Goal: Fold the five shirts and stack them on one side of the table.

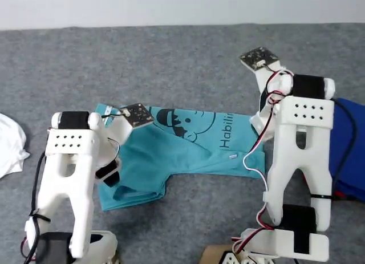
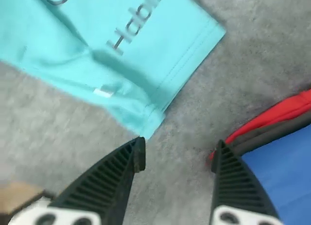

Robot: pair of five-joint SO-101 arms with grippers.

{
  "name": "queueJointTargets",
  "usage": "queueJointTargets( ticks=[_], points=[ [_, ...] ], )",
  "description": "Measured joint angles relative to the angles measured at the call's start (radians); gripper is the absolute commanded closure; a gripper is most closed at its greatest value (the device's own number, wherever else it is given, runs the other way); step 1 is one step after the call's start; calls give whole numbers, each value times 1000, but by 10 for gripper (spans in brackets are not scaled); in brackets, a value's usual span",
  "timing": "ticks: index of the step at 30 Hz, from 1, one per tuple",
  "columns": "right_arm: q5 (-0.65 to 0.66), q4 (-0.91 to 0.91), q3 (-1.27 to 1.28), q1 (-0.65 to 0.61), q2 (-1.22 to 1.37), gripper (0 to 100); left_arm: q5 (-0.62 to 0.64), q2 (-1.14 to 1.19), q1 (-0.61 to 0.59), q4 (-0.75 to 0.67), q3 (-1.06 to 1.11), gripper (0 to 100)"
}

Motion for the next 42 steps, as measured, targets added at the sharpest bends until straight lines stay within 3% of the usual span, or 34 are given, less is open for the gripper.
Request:
queueJointTargets(
  ticks=[4, 10, 15, 20, 27, 33, 42],
  points=[
    [-11, -114, 0, 0, 8, 786, -3, 0, -71, 0, -98, 888],
    [-121, -233, -2, -37, 155, 997, 86, 0, -126, -71, -224, 997],
    [-138, -261, -2, -84, 273, 989, 158, 0, -127, -126, -210, 994],
    [-141, -261, -2, -89, 356, 988, 173, 0, -98, -235, -23, 994],
    [-141, -129, -2, -94, 457, 988, 173, 0, -74, -353, 169, 994],
    [-141, 44, -2, -92, 485, 988, 173, 0, -74, -371, 173, 994],
    [-141, 60, 170, -86, 419, 987, 173, 0, -74, -371, 173, 994]
  ],
)
